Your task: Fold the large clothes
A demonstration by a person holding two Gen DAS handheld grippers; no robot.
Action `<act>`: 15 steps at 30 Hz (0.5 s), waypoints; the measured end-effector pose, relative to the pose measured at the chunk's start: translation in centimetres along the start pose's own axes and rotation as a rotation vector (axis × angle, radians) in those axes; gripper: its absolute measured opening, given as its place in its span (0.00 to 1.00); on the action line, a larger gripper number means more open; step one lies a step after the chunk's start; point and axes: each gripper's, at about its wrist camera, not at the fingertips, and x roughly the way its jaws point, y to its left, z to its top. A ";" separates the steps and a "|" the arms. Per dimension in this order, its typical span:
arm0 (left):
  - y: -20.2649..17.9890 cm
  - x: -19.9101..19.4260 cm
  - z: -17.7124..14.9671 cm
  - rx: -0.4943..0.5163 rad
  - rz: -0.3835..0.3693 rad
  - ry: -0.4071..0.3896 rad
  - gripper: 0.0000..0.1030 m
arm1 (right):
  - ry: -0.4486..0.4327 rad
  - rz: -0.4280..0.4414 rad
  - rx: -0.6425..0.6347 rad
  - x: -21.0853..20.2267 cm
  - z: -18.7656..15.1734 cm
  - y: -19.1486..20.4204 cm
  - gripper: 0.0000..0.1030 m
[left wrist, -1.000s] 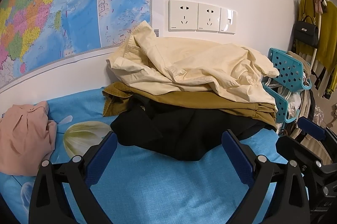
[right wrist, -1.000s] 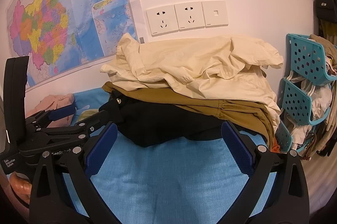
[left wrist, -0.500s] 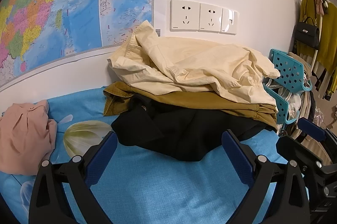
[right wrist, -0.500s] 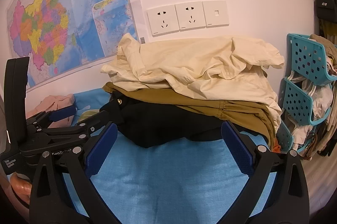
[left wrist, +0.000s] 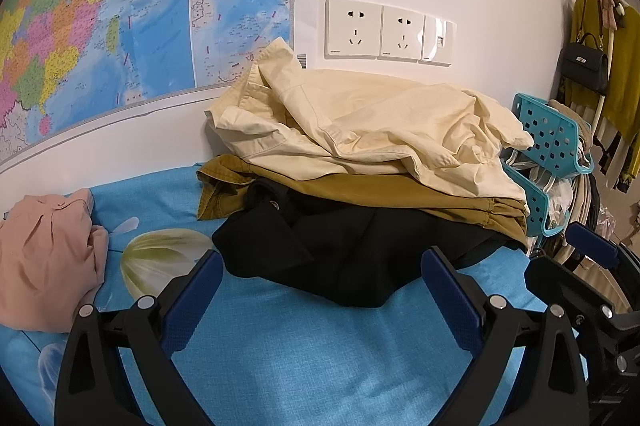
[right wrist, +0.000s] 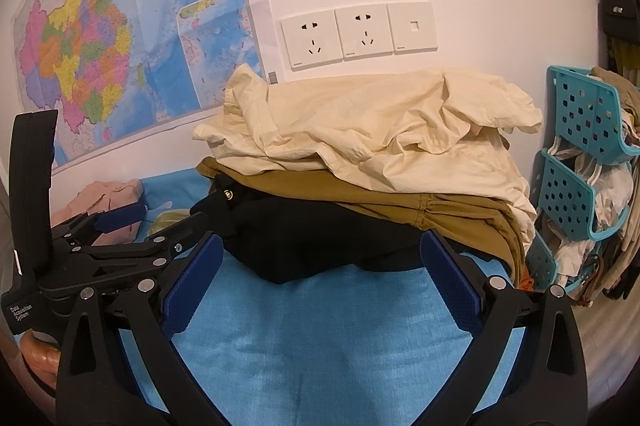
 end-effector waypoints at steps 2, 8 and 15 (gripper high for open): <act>0.1 0.0 0.0 -0.002 -0.001 0.001 0.93 | -0.002 -0.001 -0.004 0.0 0.0 0.1 0.95; 0.1 0.1 -0.1 -0.007 0.001 0.001 0.93 | -0.004 -0.001 -0.003 0.0 0.0 0.1 0.95; 0.1 0.3 -0.1 -0.009 0.007 0.001 0.93 | -0.003 0.000 -0.007 0.2 0.2 0.2 0.95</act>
